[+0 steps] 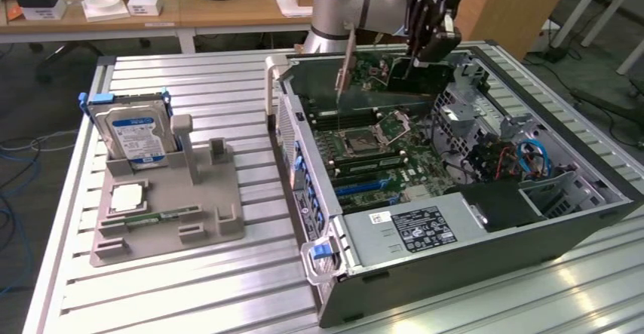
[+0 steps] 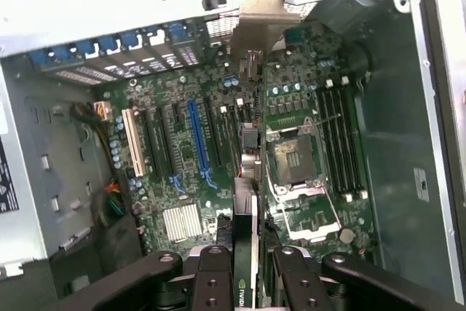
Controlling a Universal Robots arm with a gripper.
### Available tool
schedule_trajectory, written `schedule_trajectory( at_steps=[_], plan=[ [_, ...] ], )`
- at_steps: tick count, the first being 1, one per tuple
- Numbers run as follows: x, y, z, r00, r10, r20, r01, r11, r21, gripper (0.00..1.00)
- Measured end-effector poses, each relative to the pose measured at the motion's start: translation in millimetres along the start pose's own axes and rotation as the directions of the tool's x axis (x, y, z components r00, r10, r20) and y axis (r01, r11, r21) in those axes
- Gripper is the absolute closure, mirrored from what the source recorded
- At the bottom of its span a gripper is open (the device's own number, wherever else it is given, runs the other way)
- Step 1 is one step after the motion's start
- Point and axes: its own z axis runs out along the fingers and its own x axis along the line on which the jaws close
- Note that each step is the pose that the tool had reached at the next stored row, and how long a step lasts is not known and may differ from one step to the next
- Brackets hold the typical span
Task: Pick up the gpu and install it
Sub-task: 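Insert the gpu into the slot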
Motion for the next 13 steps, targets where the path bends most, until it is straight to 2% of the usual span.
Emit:
schedule_trajectory(
  at_steps=[6, 13],
  plan=[
    [0.0, 0.0, 4.3, 0.9955, -0.095, -0.0009, 0.095, 0.9955, -0.0006, 0.74],
    [0.2, -0.1, 12.4, 0.9809, -0.194, -0.0015, 0.194, 0.9809, -0.0013, 0.74]
  ],
)
